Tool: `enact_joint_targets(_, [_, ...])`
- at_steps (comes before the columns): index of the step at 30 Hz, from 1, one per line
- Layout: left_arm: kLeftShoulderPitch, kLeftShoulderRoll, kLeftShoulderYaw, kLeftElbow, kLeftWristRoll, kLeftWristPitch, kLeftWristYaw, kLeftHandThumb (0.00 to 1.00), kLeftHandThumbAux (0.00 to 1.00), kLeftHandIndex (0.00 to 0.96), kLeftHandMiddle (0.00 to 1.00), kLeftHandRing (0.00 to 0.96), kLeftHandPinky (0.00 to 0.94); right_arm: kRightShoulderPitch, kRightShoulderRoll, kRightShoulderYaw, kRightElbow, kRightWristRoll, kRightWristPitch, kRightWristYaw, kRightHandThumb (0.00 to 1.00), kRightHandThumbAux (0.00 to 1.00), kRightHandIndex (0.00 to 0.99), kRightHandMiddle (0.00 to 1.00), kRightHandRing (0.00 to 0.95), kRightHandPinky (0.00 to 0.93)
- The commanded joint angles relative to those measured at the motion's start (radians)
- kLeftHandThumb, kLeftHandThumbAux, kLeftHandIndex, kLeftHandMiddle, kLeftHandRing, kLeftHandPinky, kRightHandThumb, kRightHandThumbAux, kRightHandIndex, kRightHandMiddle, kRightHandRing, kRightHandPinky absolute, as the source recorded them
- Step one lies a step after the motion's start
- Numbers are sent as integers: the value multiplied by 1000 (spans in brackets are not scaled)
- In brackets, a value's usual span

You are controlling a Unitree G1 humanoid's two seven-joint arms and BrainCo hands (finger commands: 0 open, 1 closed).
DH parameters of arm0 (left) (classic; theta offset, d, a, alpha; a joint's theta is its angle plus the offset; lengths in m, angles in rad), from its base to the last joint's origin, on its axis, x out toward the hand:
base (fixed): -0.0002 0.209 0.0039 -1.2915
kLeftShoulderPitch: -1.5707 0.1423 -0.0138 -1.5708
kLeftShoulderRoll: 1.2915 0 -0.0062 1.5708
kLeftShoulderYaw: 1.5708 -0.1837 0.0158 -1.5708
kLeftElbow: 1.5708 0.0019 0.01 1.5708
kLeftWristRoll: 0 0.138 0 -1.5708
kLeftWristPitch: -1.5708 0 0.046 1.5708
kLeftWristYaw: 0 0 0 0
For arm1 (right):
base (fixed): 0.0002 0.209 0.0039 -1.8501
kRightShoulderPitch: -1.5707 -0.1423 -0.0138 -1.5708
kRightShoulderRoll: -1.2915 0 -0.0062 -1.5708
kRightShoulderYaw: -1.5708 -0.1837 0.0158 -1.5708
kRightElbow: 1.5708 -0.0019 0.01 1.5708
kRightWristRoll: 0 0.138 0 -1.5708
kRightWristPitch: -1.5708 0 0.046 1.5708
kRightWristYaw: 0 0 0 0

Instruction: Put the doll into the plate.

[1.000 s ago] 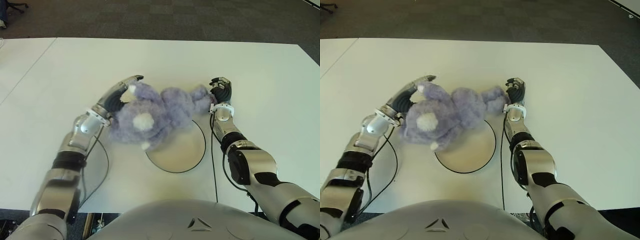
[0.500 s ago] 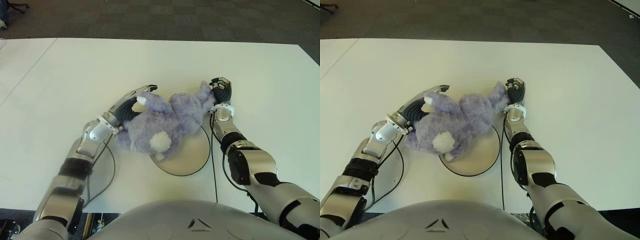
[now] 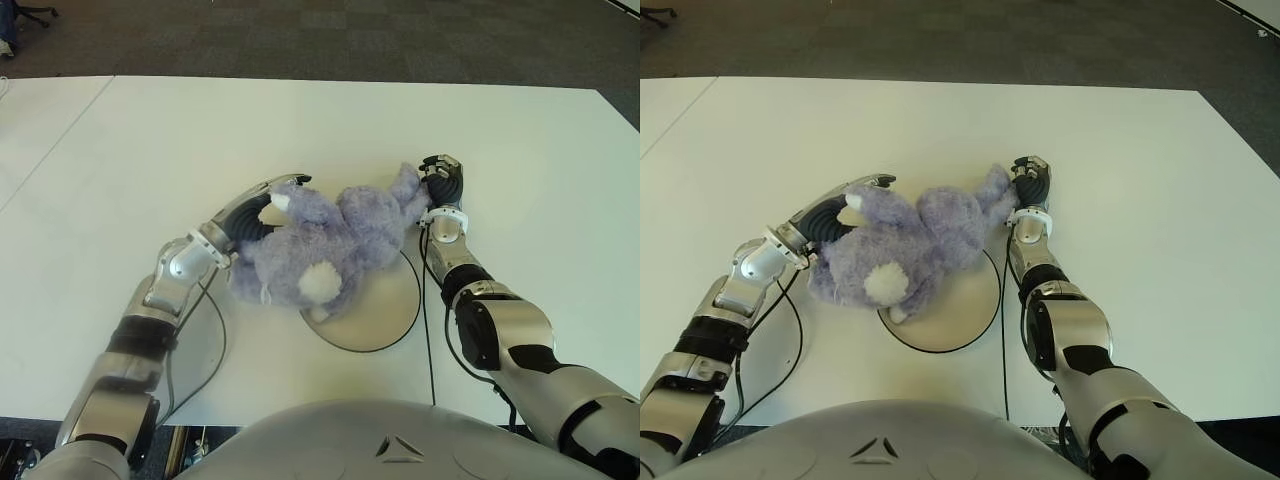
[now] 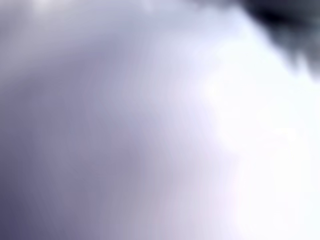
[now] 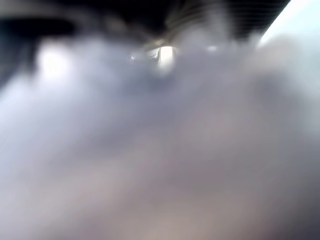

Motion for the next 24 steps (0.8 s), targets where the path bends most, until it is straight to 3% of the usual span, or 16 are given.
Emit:
enact_joint_targets(1, [22, 38, -17, -24, -41, 42, -88, 239, 641, 0, 101, 134, 169, 177, 68, -3, 105, 13, 105, 28, 838, 688, 415, 476, 576, 538])
enact_joint_targets(9, [22, 52, -9, -30, -71, 59, -129, 244, 668, 0, 113, 151, 198, 177, 65, 4, 106, 6, 109, 24, 836, 688, 415, 477, 603, 594])
enact_joint_targets(15, [23, 45, 6, -23, -63, 40, -102, 262, 699, 2, 116, 151, 197, 176, 65, 9, 106, 0, 113, 17, 836, 688, 415, 479, 617, 593])
enact_joint_targets(24, [18, 38, 21, -18, -56, 13, -76, 249, 733, 25, 90, 143, 223, 176, 65, 11, 107, -2, 116, 18, 837, 687, 415, 483, 669, 681])
